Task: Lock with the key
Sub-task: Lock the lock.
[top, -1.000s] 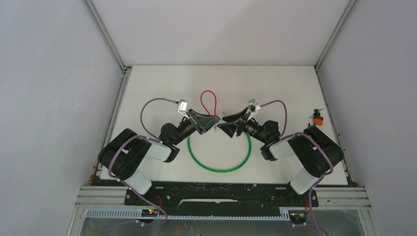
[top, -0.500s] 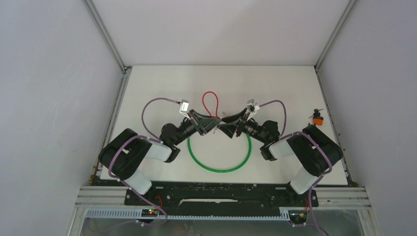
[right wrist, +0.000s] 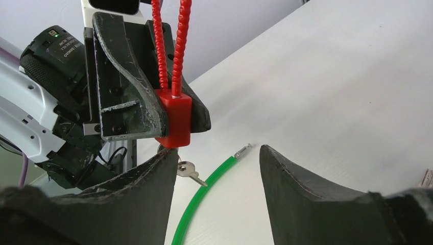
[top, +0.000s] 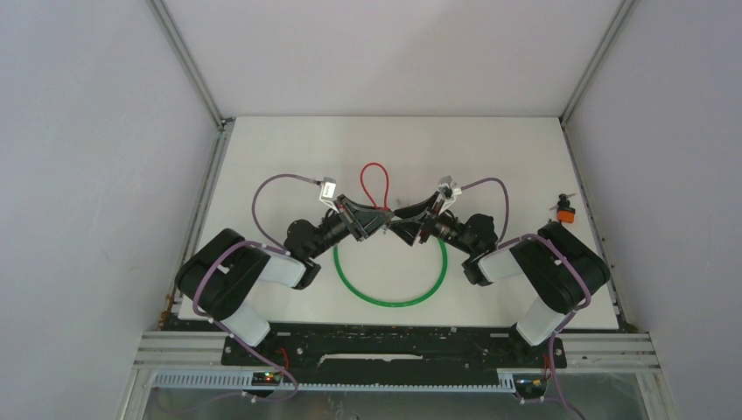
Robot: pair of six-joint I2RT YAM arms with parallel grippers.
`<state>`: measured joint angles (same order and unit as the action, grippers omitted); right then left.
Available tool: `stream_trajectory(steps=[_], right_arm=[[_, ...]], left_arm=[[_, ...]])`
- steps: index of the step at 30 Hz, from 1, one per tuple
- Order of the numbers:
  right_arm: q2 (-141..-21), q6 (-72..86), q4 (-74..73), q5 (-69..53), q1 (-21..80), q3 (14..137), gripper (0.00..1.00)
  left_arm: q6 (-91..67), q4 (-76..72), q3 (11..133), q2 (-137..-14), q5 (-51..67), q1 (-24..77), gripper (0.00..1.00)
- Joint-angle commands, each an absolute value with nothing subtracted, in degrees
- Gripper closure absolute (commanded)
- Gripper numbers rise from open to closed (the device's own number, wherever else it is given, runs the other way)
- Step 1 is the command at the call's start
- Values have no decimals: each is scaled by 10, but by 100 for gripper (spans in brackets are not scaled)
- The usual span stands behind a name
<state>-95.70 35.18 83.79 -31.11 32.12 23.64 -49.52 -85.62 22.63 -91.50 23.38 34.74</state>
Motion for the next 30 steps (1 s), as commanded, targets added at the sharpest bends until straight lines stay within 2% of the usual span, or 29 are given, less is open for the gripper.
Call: stream_trajectory(steps=[1,30], right_arm=[[-955,349,870,-330,327,253,37],[-945,352,870,-360,328,257,36]], left_arm=[[-490,-913,252,-915,245,351,100],[-482,-913,243,-909,229,350,100]])
